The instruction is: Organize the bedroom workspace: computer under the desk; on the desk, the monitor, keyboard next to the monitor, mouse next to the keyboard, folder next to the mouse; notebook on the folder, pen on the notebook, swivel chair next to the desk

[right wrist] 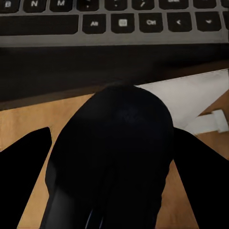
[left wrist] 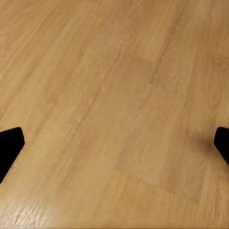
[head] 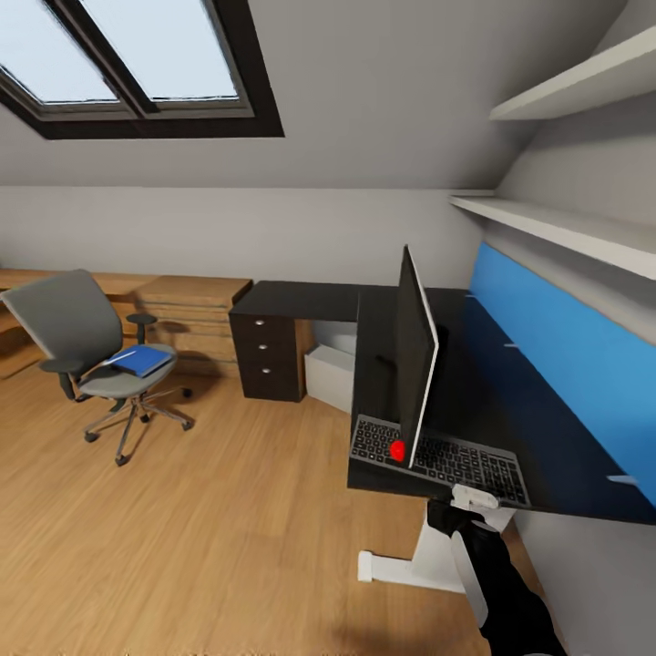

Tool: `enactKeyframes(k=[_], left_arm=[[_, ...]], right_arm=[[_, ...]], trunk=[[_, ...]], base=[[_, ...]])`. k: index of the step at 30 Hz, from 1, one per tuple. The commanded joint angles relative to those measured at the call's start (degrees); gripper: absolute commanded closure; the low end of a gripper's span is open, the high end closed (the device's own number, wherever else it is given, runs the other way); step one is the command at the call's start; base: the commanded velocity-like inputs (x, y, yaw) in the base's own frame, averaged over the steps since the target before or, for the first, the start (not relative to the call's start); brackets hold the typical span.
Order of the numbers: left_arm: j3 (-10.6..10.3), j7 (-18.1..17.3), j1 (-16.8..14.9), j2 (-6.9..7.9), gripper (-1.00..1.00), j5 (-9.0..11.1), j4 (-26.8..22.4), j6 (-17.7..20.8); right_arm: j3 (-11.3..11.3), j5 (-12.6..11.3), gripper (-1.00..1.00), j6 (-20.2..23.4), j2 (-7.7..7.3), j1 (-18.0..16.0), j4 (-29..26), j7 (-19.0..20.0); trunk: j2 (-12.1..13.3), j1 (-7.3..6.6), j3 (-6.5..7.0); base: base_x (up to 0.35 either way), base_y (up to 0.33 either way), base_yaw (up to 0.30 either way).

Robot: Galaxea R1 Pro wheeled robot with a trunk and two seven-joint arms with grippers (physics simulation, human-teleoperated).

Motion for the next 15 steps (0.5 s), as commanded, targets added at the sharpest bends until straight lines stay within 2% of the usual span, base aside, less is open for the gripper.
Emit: enactKeyframes(k=[1, 15], left_arm=[[-0.28, -0.02, -0.03, 0.00, -1.00, 0.55, 0.04, -0.16], [-0.28, -0.02, -0.03, 0.00, -1.00, 0.55, 0.04, -0.13]], right_arm=[[-0.08, -0.43, 1.00, 0.23, 0.05, -0.03, -0.08, -0.31], [0.23, -0.40, 1.00, -0.06, 0.05, -0.03, 1.01, -0.18]], trunk=[[-0.05, -0.01, -0.07], [-0.05, -0.01, -0.07]], base=[[-0.165, 0.256, 0.003], [-0.200, 0.275, 0.000]])
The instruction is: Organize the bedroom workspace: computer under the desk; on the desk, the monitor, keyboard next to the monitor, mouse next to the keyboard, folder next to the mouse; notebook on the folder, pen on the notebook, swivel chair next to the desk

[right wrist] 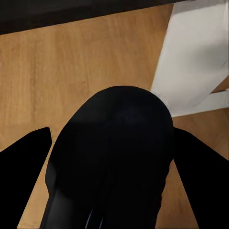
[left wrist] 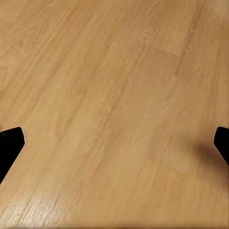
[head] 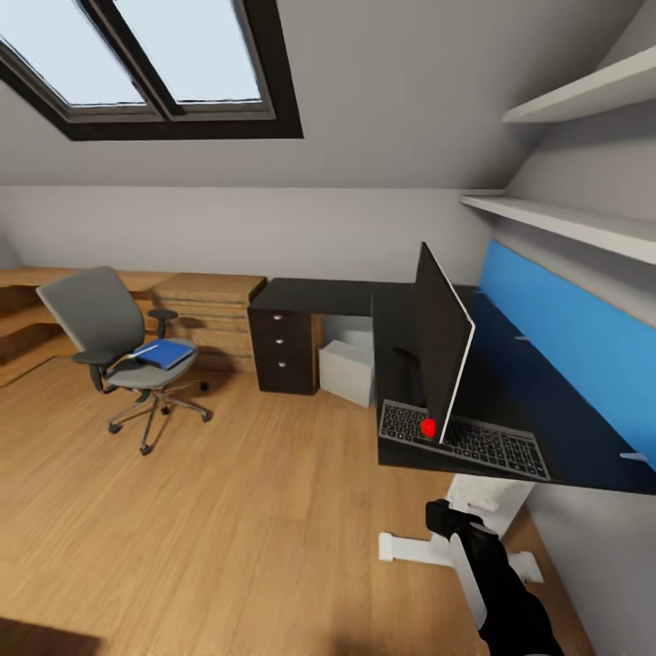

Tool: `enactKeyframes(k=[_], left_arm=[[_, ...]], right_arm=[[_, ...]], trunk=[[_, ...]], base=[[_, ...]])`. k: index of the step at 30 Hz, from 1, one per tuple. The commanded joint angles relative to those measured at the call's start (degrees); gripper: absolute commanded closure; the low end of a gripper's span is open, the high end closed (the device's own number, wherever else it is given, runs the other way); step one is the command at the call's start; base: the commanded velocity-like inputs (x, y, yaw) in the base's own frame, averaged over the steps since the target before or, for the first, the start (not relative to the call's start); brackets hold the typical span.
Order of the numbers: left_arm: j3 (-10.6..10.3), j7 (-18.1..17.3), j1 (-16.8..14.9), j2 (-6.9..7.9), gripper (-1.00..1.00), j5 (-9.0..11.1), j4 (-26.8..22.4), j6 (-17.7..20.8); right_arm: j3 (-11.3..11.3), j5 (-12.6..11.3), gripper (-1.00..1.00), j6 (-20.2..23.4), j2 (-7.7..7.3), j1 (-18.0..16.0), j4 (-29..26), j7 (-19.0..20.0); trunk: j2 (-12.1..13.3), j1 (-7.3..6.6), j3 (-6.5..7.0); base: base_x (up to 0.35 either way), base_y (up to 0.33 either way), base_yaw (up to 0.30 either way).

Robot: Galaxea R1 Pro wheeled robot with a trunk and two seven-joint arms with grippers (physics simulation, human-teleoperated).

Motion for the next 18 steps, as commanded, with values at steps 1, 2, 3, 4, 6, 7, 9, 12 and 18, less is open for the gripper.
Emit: enactKeyframes(k=[1, 2, 3, 4, 6, 7, 9, 12, 18], left_arm=[[-0.28, -0.02, -0.05, 0.00, -1.00, 0.55, 0.03, -0.15], [-0.28, -0.05, -0.04, 0.00, -1.00, 0.55, 0.07, -0.14], [-0.28, -0.05, -0.04, 0.00, -1.00, 0.55, 0.04, -0.14], [-0.28, -0.06, -0.04, 0.00, -1.00, 0.55, 0.05, -0.14], [-0.28, -0.03, -0.05, -0.03, -1.00, 0.55, 0.02, -0.14], [-0.28, -0.03, -0.04, -0.03, -1.00, 0.55, 0.04, -0.14], [-0.28, -0.05, -0.04, -0.06, -1.00, 0.55, 0.03, -0.18], [-0.30, -0.08, -0.04, -0.08, -1.00, 0.55, 0.02, -0.21], [-0.36, -0.01, -0.03, -0.06, -1.00, 0.53, 0.03, 0.02]], right_arm=[[0.11, -0.41, 1.00, 0.07, 0.05, -0.04, 0.03, -0.29], [1.73, -0.36, 1.00, -1.02, 0.08, -0.04, 0.53, -0.36], [1.84, -0.36, 1.00, -1.31, 0.10, -0.04, 0.67, -0.37], [1.87, -0.36, 1.00, -1.49, 0.09, -0.04, 0.75, -0.39], [2.00, -0.36, 1.00, -2.82, 0.20, -0.04, 1.28, -0.43], [2.01, -0.34, 1.00, -2.98, 0.37, -0.04, 1.43, -0.45], [2.02, -0.29, 1.00, -3.19, 0.72, -0.04, 1.67, -0.51], [2.03, -0.28, 1.00, -3.25, 0.84, -0.04, 1.75, -0.52], [2.03, -0.27, 1.00, -3.82, 0.99, -0.04, 1.83, -0.45]], trunk=[[-0.05, -0.02, -0.07], [-0.05, -0.02, -0.05], [-0.05, -0.02, -0.01], [-0.05, -0.02, 0.04], [-0.05, -0.02, 0.19], [-0.05, -0.02, 0.27], [-0.05, -0.02, 0.45], [-0.05, -0.02, 0.71], [0.35, -0.24, 1.41]], base=[[-0.207, 0.275, 0.000], [-0.207, 0.258, 0.000], [-0.207, 0.257, 0.000], [-0.207, 0.257, 0.000], [-0.202, 0.223, 0.000], [-0.167, 0.149, 0.000], [-0.059, 0.050, 0.000], [-0.026, 0.022, 0.000], [-0.006, 0.005, 0.000]])
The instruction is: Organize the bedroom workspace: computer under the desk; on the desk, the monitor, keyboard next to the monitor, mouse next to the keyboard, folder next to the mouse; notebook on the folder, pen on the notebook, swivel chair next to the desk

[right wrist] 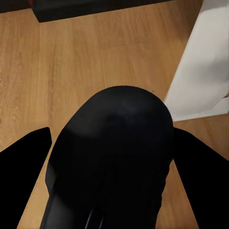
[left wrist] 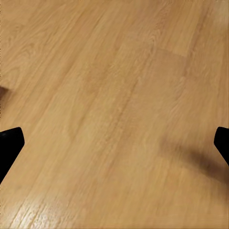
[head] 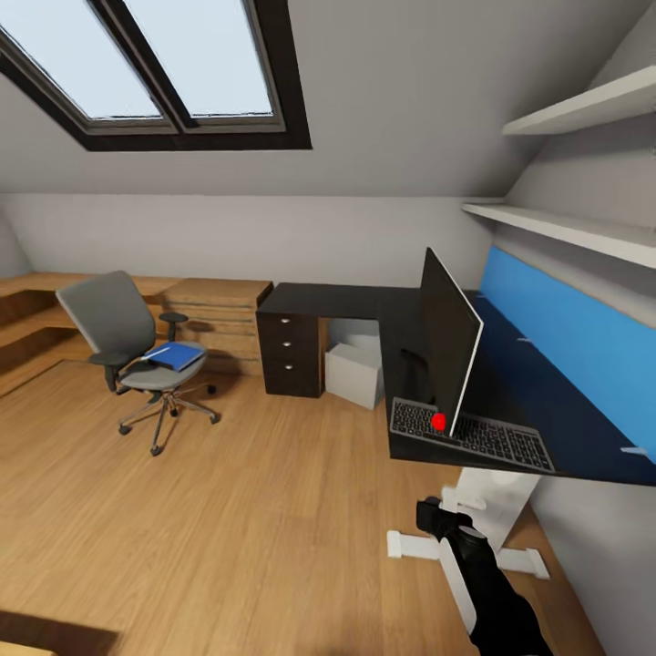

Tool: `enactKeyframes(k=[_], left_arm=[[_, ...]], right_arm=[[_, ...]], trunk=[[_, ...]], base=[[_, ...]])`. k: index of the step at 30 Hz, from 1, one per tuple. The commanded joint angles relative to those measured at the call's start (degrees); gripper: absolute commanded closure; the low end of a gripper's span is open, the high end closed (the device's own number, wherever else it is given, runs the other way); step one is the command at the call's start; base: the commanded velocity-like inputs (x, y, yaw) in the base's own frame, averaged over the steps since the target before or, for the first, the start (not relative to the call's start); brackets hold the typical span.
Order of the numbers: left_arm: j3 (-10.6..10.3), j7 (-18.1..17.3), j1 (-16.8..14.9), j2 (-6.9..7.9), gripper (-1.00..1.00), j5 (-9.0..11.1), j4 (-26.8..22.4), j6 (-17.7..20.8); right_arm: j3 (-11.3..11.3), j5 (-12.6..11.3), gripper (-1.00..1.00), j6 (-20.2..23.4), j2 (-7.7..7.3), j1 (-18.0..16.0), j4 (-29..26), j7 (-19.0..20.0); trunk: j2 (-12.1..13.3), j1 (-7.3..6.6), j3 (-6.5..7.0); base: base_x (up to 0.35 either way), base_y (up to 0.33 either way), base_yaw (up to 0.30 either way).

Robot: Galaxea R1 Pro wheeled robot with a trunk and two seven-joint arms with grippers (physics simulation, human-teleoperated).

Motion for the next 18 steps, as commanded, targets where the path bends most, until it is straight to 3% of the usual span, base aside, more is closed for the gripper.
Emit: enactKeyframes(k=[1, 8, 12, 14, 16, 18], left_arm=[[-0.26, 0.00, -0.03, 0.01, -1.00, 0.55, 0.04, -0.11], [-0.14, 0.12, -0.03, 0.11, -1.00, 0.56, 0.01, 1.04], [-0.10, 0.17, -0.07, 0.38, -1.00, 0.57, -1.05, 4.53], [-0.10, 0.14, -0.10, 0.73, -1.00, 0.51, -4.20, 10.19], [-0.09, 0.21, -0.10, 1.04, -1.00, 0.55, -8.29, 19.15], [-0.09, 0.11, -0.09, 1.09, -1.00, 0.56, -10.71, 23.23]], right_arm=[[-0.05, -0.42, 1.00, -0.16, 0.06, -0.03, -0.07, -0.23], [1.52, -0.35, 1.00, -6.13, 0.56, 0.13, 0.37, -0.28], [3.42, -0.34, 1.00, -7.03, 0.64, 0.14, 1.21, -0.45], [4.12, -0.34, 1.00, -7.25, 0.66, 0.16, 1.52, -0.48], [4.45, -0.33, 1.00, -7.35, 0.67, 0.18, 1.69, -0.50], [4.57, -0.33, 1.00, -7.38, 0.69, 0.21, 1.73, -0.50]], trunk=[[0.37, -0.22, 0.21], [3.18, -1.76, 2.08], [4.78, -2.64, 3.14], [5.59, -3.08, 3.68], [5.99, -3.30, 4.03], [5.99, -3.30, 4.21]], base=[[-0.001, 0.001, 0.000], [0.000, 0.000, 0.000], [0.000, 0.000, 0.000], [0.000, 0.000, 0.000], [0.000, 0.000, 0.000], [0.000, 0.000, 0.027]])
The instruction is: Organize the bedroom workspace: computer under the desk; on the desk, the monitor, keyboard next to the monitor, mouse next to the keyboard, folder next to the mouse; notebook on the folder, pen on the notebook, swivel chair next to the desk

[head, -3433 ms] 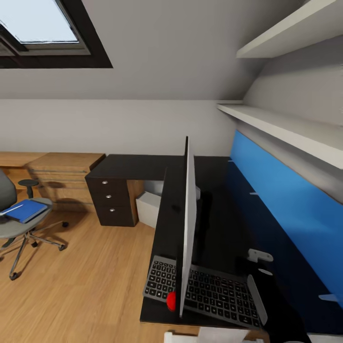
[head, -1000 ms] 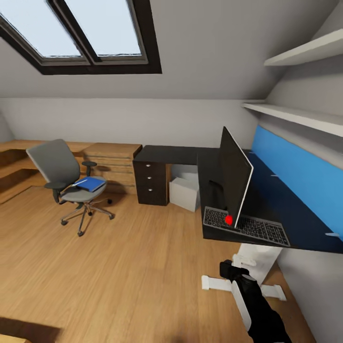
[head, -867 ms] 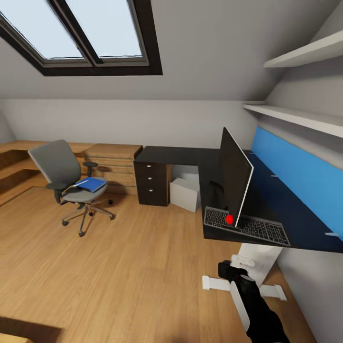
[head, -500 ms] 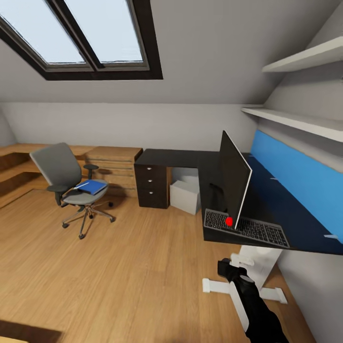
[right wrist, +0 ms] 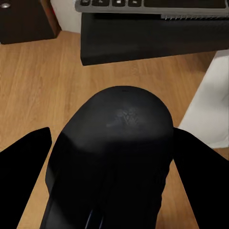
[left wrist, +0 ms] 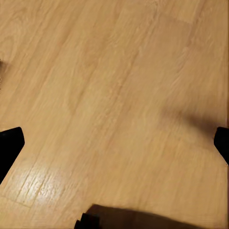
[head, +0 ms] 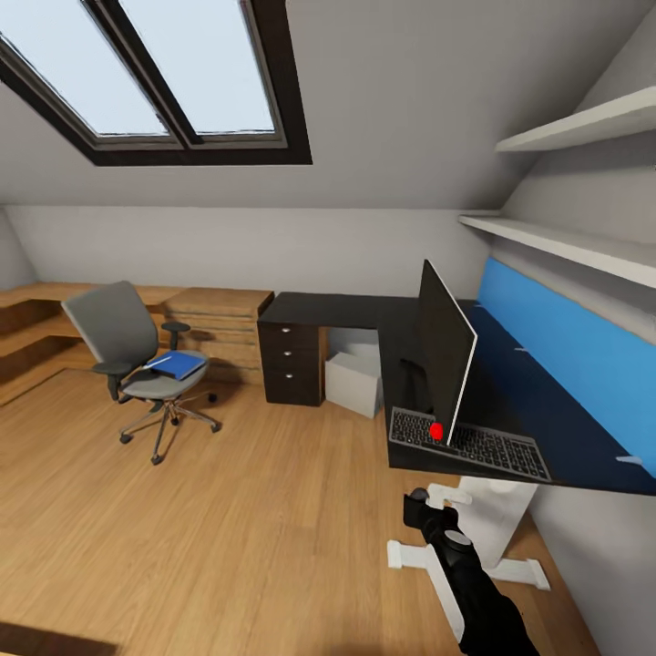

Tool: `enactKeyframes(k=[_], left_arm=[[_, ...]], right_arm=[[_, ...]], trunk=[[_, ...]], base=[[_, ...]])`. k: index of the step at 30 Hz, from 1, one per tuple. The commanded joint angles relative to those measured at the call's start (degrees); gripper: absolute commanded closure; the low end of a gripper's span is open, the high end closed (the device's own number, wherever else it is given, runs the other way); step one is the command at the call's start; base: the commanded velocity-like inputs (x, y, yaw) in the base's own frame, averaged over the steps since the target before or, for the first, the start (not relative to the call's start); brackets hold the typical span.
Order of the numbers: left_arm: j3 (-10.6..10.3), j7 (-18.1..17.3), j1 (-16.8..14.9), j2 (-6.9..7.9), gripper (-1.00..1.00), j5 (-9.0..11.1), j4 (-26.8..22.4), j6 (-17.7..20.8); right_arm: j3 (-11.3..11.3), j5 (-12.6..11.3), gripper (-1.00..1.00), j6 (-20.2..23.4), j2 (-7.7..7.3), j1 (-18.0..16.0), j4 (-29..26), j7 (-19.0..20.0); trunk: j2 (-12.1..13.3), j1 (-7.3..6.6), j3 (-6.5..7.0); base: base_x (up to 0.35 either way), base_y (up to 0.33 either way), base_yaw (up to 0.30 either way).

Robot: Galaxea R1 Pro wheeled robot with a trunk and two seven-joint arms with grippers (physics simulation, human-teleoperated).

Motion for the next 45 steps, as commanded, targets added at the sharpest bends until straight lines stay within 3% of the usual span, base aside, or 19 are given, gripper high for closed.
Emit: enactKeyframes(k=[1, 8, 12, 17, 35, 45], left_arm=[[-0.09, -0.05, -0.04, 0.00, -1.00, 0.57, -0.74, 0.87], [0.11, -0.29, -0.04, 0.01, -1.00, 0.62, -1.88, 1.56], [0.10, -0.55, 0.00, 0.01, -1.00, 0.96, -0.83, -2.78], [0.08, -0.66, -0.01, 0.01, -1.00, 1.16, 0.74, -4.94], [0.00, -0.67, -0.01, 0.01, -1.00, 1.28, 1.09, -6.65], [-0.01, -0.67, -0.02, -0.07, -1.00, 1.26, 1.15, -6.69]], right_arm=[[0.00, -0.41, 1.00, 0.24, 0.04, -0.02, -0.08, -0.20], [0.21, -0.41, 1.00, 0.16, 0.10, -0.01, -0.04, -0.20], [1.16, -0.44, 1.00, 0.11, 0.10, 0.00, 0.01, -0.14], [1.53, -0.49, 1.00, -0.49, 0.10, 0.00, 0.38, -0.08], [1.58, -0.46, 1.00, -1.71, 0.04, 0.00, 0.96, 0.09], [1.58, -0.33, 1.00, -4.49, -0.24, 0.07, 2.53, 0.30]], trunk=[[-0.05, 0.01, 0.01], [-0.05, 0.01, 0.42], [-0.05, 0.01, 0.48], [-0.05, 0.01, 0.50], [-0.05, 0.01, 0.50], [-0.05, 0.01, 0.50]], base=[[0.000, 0.000, 0.081], [0.000, 0.000, 0.187], [0.000, 0.059, 0.134], [0.000, 0.237, 0.030], [0.111, 0.281, 0.001], [0.307, 0.056, 0.000]])
